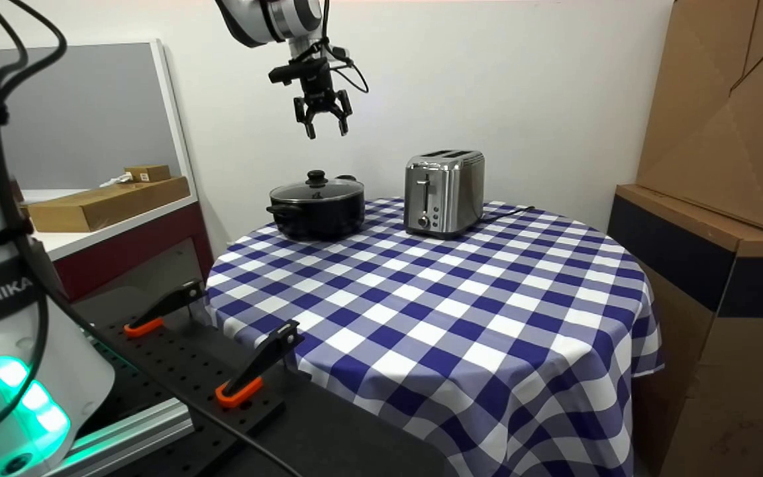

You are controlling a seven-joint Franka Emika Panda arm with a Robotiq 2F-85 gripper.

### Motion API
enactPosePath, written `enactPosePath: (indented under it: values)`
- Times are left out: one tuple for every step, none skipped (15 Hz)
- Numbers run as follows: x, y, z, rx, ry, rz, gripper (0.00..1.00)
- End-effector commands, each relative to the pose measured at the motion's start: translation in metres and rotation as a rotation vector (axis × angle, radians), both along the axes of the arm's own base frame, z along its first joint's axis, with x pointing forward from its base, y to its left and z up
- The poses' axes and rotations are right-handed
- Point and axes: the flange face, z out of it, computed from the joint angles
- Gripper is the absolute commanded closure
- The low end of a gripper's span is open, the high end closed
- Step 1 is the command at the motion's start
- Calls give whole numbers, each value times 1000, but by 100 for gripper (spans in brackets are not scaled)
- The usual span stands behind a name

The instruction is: Pick up the lid from the table and put it on the pot.

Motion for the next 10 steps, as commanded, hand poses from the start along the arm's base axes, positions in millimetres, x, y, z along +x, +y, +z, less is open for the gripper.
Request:
enactPosePath:
  values:
    - [-26, -25, 27, 11, -10, -74, 0]
    - [-32, -31, 33, 11, -10, -81, 0]
    - [-38, -38, 40, 14, -5, -84, 0]
    - [-44, -44, 46, 17, 0, -91, 0]
    - [-49, -50, 52, 21, 1, -102, 0]
    - [-28, -37, 40, 6, -3, -76, 0]
    - [-33, -42, 46, 9, -3, -84, 0]
    - [-37, -46, 50, 9, -3, -89, 0]
    - [-40, -48, 52, 9, -3, -91, 0]
    - [-42, -49, 52, 8, -1, -91, 0]
